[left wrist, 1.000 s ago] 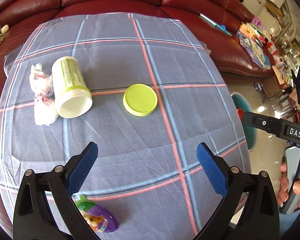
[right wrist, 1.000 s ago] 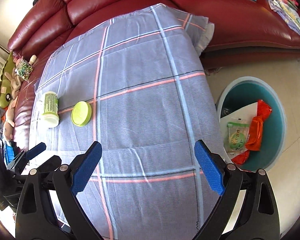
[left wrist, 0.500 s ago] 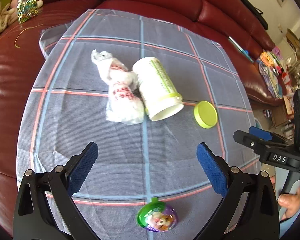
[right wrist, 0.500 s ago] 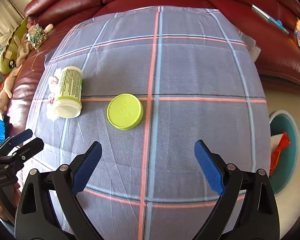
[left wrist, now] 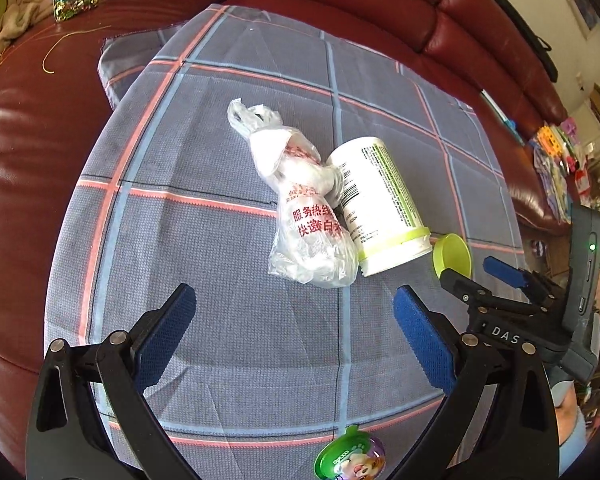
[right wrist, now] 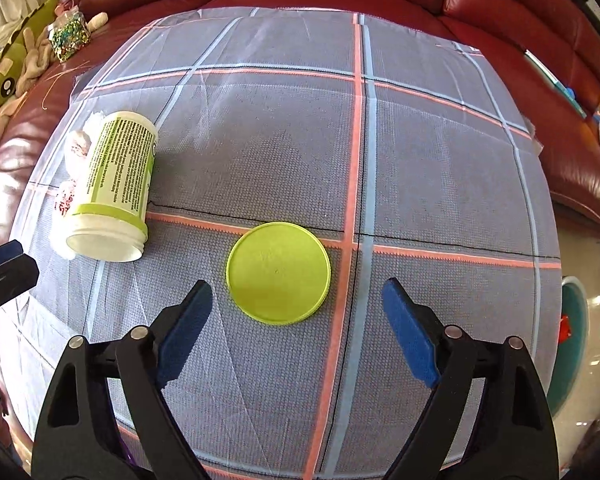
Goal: Collect trash
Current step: 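Grasp the yellow-green lid with the right tool while the left tool grasps the white tub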
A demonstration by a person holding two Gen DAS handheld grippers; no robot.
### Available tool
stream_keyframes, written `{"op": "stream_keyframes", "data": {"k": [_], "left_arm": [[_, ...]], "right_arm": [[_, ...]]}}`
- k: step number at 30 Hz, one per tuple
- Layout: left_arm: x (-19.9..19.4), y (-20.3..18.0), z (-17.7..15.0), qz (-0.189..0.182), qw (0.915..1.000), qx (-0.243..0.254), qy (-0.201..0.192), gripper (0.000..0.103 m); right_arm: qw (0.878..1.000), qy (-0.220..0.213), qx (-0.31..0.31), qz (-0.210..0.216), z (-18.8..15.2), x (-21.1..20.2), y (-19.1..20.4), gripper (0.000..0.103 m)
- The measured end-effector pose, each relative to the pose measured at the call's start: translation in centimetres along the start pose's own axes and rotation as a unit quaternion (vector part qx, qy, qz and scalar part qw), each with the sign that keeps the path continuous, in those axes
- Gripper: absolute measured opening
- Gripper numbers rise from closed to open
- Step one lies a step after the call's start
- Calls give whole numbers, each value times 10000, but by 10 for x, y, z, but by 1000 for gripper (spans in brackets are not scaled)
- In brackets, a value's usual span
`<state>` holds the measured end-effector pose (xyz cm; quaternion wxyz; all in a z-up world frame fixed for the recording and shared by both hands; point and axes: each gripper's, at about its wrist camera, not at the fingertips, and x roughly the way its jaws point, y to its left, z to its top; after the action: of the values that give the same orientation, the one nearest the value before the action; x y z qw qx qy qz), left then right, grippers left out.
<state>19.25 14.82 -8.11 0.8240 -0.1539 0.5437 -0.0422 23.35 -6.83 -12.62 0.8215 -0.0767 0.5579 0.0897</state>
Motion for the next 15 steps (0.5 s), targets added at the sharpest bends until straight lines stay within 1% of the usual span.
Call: {"op": "stream_keyframes", "data": {"k": [2,3,7,9,11,14,15], "left_arm": [[1,-2,2,5,10000,29,1,99],[1,-3,3,9,10000,35,-1,99],[1,-7,4,34,10000,68,-20,99],[1,-8,4,42,10000,72,-26,99],[0,-10,4,57,10000,64,-35,99],[-1,-14,5,89,9999,87,-46,99],[-2,-16,5,110,9999,103,-53,99]], "right_arm": [[10000,23,-45,6,-1,3,2,76],[10000,40,-76,-11,-1,4,3,70],[9999,-25,-140,80,-2,3,5,64],[9997,-63,-218,106,-3,0,7,52],[9995,-4,-248,196,-4,0,7,52],[9990,48,-91,437,-5,-3,2,52],[9989,34,-57,456,-5,-5,0,52]]}}
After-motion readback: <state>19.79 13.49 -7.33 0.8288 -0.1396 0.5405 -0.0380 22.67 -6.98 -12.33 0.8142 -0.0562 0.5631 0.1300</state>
